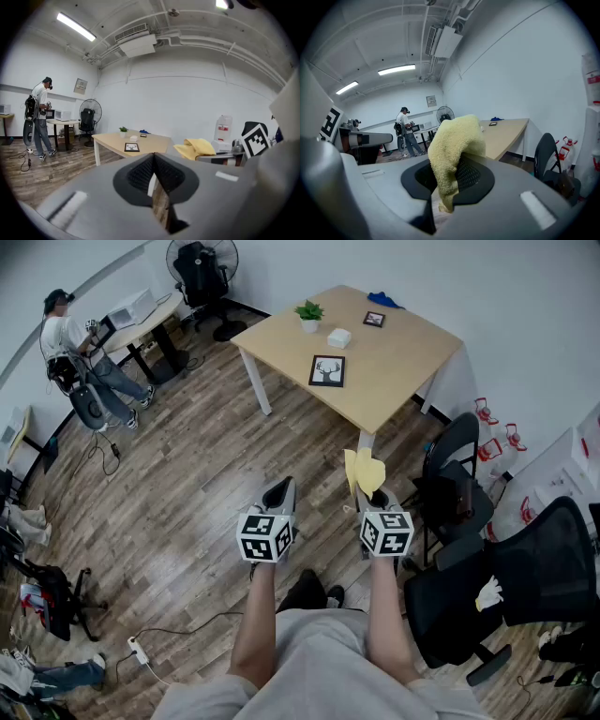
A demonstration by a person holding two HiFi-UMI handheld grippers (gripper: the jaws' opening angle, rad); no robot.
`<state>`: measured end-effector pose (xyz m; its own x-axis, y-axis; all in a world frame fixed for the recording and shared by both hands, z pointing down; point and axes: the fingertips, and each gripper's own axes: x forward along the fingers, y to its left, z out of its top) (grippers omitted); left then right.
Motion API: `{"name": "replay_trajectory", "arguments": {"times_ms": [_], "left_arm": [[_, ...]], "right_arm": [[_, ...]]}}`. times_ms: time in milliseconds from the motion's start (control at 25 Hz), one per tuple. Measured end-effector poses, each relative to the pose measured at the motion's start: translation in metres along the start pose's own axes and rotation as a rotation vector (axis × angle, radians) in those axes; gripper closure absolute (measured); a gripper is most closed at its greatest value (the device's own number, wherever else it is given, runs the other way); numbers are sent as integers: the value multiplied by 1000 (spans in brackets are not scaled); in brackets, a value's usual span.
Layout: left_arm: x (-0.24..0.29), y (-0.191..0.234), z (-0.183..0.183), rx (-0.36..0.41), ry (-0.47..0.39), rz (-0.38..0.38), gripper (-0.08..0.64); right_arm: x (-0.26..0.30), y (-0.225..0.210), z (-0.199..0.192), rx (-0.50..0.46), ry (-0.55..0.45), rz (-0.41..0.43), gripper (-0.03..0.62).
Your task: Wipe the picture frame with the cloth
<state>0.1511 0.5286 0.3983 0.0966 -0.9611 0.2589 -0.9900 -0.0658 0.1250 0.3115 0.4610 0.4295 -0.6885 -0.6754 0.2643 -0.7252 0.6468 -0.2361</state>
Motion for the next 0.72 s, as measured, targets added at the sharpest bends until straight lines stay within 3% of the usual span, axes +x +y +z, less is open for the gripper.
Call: {"name": "replay_trajectory", "arguments": {"times_ms": [160,720], "left_arm": [[2,-3,-2,16,19,-6,508],[1,41,-18,-69,26,56,508]], "right_arm": [[1,-4,2,7,-3,2,541],[16,6,-7,37,-21,96,541]]}}
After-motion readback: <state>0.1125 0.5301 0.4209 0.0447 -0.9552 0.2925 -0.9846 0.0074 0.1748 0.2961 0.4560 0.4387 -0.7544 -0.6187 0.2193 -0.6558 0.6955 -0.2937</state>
